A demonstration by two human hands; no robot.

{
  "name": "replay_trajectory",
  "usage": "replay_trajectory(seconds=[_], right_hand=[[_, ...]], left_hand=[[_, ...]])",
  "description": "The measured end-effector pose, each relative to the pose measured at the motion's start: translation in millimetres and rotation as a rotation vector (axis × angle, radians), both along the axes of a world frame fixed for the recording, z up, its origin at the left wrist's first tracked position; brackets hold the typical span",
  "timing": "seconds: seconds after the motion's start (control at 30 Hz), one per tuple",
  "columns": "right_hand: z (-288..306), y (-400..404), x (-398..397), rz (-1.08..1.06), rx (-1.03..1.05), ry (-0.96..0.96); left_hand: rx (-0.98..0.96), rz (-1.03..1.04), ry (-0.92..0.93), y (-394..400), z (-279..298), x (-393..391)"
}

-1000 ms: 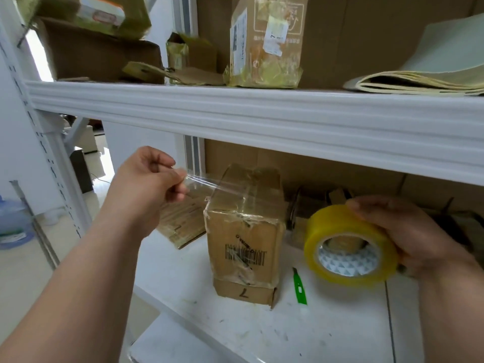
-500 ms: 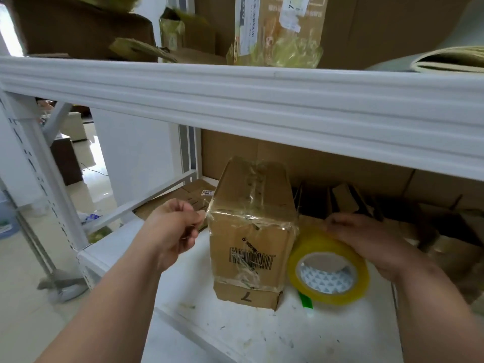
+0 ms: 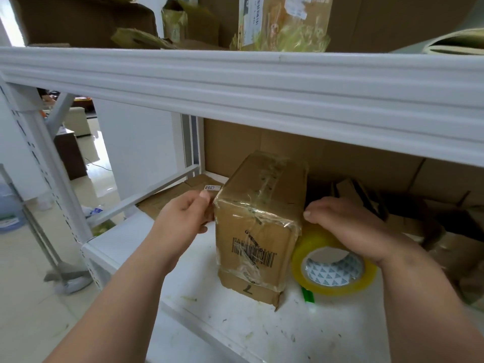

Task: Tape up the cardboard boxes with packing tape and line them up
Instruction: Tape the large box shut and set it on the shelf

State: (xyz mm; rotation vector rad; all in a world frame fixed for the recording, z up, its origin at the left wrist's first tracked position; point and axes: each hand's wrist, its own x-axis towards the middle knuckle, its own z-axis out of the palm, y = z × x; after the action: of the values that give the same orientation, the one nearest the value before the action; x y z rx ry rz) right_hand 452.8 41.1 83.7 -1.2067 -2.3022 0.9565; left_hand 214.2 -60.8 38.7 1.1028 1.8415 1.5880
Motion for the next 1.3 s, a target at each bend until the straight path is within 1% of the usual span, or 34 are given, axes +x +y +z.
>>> replay_trajectory(seconds=[0.03, 0.13, 0.2, 0.23, 0.3, 0.4, 0.5, 0.53, 0.63, 0.77, 0.83, 0.9, 0.97, 1.07, 1.13, 1.3], right_hand=[[1, -2, 0, -0.002, 0.020, -0.021], [-1, -6, -7, -0.009, 0.169, -0.206], [-1, -7, -11, -0.056, 0.235, -0.255], [0, -8, -13, -0.075, 0.269, -0.274], [-2, -8, -14, -0.100, 0.335, -0.318], [-5, -9, -17, -0.138, 0.378, -0.337], [-6, -10, -18, -0.177, 0.409, -0.351], [-6, -10, -18, -0.179, 0.411, -0.353], [-6, -11, -17, -0.170, 0.418, -0.352], [-8, -14, -17, -0.168, 0.449, -0.392], [-9, -15, -17, -0.172, 0.458, -0.391], [-10, -15, -17, -0.175, 0.458, -0.388], [-11, -15, -17, -0.171, 0.458, -0.389], [-12, -14, -17, -0.162, 0.447, -0.386], [-14, -11, -16, -0.158, 0.399, -0.357], [-13, -15, -11, -0.064, 0.226, -0.265]], left_hand=[[-0.005, -0.009, 0.068, -1, 2, 0], [-0.127, 0.025, 0.521, -1, 12, 2], [-0.175, 0.053, 0.736, 3, 16, 6], [-0.171, 0.068, 0.793, 5, 15, 6], [-0.139, 0.103, 0.803, 8, 8, 8], [-0.065, 0.174, 0.676, 13, -3, 15], [0.017, 0.227, 0.439, 15, -14, 25], [0.040, 0.233, 0.411, 16, -18, 28], [0.096, 0.215, 0.415, 18, -26, 34], [0.079, 0.214, 0.409, 26, -25, 37], [0.098, 0.244, 0.349, 32, -25, 33], [0.140, 0.263, 0.251, 38, -28, 28], [0.187, 0.245, 0.148, 40, -32, 29], [0.222, 0.240, 0.061, 42, -36, 33], [0.246, 0.228, -0.061, 45, -37, 33], [0.268, 0.145, -0.464, 52, -28, 23]])
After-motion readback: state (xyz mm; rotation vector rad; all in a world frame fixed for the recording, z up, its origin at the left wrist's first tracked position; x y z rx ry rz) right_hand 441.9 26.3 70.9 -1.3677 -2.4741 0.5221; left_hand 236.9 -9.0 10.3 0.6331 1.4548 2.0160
